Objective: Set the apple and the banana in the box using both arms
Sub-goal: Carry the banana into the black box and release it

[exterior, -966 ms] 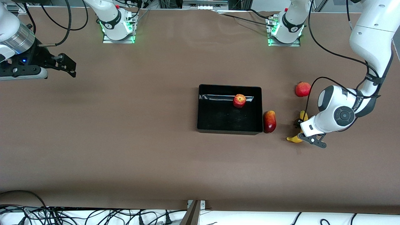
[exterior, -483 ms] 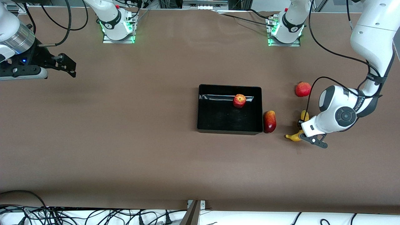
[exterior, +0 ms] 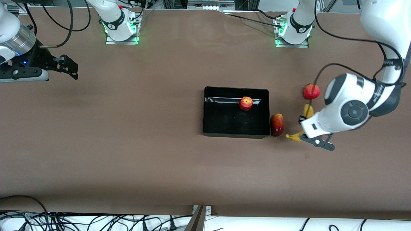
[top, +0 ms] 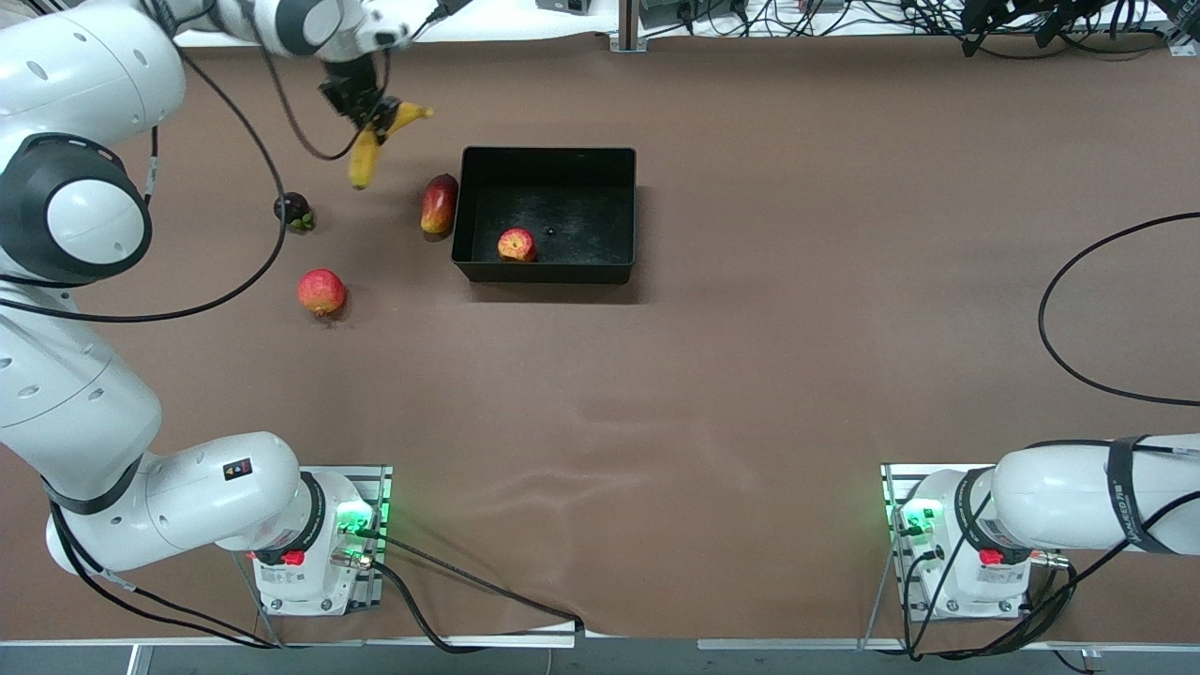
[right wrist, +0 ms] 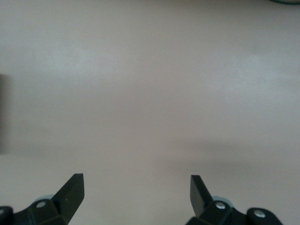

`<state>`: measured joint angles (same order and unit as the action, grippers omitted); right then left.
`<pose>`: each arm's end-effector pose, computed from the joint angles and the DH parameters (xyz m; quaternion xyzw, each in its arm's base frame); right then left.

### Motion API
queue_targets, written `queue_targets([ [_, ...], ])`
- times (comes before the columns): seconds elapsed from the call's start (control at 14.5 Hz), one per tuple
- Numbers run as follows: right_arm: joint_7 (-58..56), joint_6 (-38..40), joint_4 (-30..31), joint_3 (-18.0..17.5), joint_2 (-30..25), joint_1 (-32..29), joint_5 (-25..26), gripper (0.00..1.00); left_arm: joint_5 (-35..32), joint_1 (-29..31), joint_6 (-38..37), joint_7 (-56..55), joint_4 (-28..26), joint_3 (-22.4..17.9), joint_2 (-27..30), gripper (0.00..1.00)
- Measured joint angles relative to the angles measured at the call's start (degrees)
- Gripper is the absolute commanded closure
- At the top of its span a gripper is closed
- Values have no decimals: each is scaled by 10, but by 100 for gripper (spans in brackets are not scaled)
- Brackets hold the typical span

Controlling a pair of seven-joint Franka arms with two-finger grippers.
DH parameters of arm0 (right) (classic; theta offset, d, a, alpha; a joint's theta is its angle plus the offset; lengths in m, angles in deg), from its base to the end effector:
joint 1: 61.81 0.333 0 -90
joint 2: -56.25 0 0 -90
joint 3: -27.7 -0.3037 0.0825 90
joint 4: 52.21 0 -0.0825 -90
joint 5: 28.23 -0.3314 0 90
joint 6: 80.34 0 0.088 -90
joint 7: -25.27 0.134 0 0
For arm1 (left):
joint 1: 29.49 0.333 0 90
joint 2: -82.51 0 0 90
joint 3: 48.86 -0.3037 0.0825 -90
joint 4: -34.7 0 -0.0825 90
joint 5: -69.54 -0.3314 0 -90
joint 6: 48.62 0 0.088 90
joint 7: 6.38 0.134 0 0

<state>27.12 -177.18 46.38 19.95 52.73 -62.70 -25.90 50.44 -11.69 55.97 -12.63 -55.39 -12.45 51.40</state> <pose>0.4902 0.0557 0.5627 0.9985 0.0457 0.0170 0.0231 0.5942 -0.1116 0.3437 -0.9858 0.1431 0.0862 0.0172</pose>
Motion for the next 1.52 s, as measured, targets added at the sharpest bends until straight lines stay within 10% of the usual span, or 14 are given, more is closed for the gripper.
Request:
queue_targets([
  [0.48, 0, 0, -1, 0, 0, 0, 0, 0, 66, -183, 32, -346, 29, 1, -60, 100],
  [0.97, 0, 0, -1, 0, 1, 0, 0, 0, 40, -279, 115, -428, 30, -48, -146, 96],
  [1.1, 0, -1, -1, 0, 1, 0, 0, 0, 39, -285, 124, -428, 30, -58, -159, 1],
  [1.52, 0, -1, -1, 0, 1, 0, 0, 0, 38, -273, 103, -428, 57, -61, -150, 0],
])
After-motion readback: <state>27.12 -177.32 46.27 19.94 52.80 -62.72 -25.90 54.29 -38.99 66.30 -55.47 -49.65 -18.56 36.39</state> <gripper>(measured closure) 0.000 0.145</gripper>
